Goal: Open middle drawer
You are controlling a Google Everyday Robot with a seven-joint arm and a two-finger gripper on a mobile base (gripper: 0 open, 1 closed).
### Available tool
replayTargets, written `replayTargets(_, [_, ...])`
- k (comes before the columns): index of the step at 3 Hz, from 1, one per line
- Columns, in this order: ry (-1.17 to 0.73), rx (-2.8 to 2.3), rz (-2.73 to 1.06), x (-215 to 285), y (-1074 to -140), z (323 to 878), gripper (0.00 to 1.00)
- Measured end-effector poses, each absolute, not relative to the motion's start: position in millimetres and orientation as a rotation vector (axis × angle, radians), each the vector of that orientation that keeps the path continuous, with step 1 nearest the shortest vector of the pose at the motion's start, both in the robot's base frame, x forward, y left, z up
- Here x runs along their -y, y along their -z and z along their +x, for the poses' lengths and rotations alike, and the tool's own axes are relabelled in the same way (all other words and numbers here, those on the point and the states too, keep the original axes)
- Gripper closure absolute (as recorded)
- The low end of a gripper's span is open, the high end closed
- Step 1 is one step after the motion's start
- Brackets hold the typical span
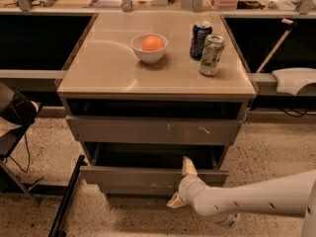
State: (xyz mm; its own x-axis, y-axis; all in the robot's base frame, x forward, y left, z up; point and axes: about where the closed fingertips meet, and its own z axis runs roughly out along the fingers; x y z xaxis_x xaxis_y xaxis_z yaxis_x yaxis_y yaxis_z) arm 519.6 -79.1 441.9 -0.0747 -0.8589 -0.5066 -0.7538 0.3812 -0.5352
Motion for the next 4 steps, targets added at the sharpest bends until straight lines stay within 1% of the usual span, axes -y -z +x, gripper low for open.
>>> replayTargets(1, [0.169, -1.849, -1.399, 79, -442, 520, 0.0])
replayTargets(2, [0.19, -1.865, -1.446, 83, -451, 548, 0.0])
replayTargets(3, [0.192, -1.889, -1.471, 90, -444, 550, 0.0])
replayTargets(4, [0.187, -1.896, -1.473, 86, -438, 546, 0.0])
